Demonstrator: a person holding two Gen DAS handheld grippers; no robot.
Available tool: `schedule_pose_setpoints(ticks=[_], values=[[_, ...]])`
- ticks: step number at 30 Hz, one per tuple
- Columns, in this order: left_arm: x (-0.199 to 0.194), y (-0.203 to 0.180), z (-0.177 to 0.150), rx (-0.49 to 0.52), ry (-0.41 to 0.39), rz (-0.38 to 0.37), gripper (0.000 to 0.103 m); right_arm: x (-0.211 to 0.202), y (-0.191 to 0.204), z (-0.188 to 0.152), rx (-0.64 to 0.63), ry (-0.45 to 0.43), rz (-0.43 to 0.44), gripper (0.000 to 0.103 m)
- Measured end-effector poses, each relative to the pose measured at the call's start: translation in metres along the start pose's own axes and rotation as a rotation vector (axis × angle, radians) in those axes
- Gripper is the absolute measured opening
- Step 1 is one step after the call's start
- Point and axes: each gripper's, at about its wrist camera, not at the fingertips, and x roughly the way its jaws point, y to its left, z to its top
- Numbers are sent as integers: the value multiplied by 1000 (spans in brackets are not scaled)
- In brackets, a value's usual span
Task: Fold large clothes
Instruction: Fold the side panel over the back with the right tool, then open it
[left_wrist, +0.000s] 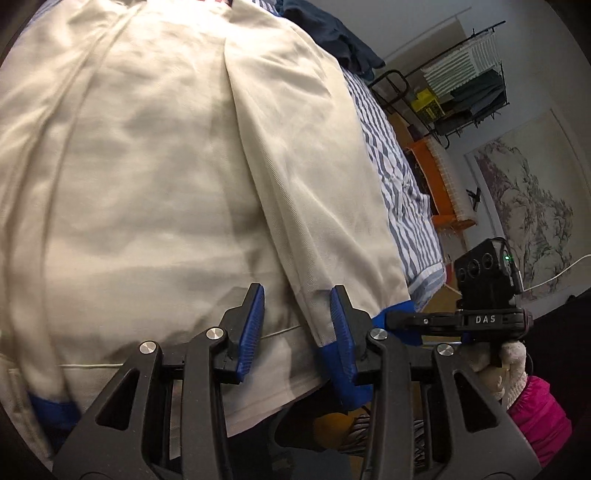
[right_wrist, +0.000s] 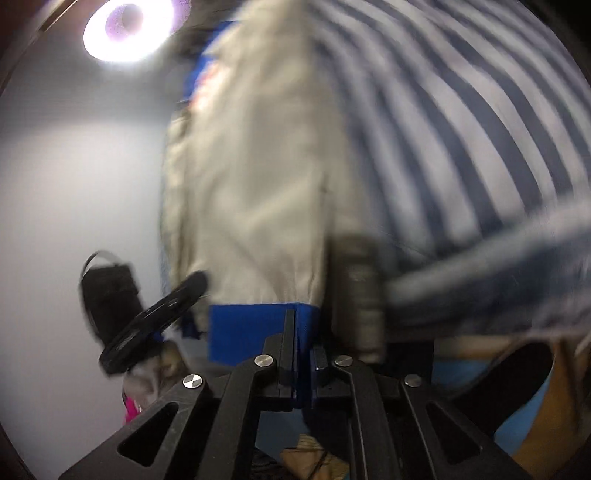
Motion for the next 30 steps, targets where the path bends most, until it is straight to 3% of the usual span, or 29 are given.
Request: schedule_pose_setpoints(ticks=[3,9,11,14,15,17,19,21,23,24,25,26,30], values=[[4,0,0,0,20,-14,9,-5,2,-3,-3,-4,25,9],[-10,5,3,-116,13,-190,6,-39,47,-9,-150,-101,131,3],[-8,3,2,-94,7,-145,6,-39,49,-8,-157,-108,108,3],[-9,1,-2,-73,5,-82,6,-24,34,-3,-122,-60,-16,8],[-9,1,-3,-82,16,-78,10,-19,28,-4,-119,-36,-65,13],[-12,0,-4,-104,27,-104,22,-13,24,-8,-121,-16,-70,19],[-16,-4,-7,-116,24,-135,47,-16,28,-10,-134,-20,-48,24],[-13,-9,-6,-101,18,-124,51,-22,31,-11,-148,-40,-30,26],[-3,-12,-4,-68,26,-95,46,-25,28,-10,-140,-47,-17,26],[3,-12,-4,-55,42,-81,21,-25,28,-10,-137,-50,-15,24],[8,-11,-5,-44,47,-49,15,-25,29,-10,-139,-49,-19,22],[7,-10,-9,-27,38,1,15,-25,30,-10,-150,-53,-38,22],[2,-21,-19,97,-8,135,15,-20,37,-13,-257,-53,-318,6]])
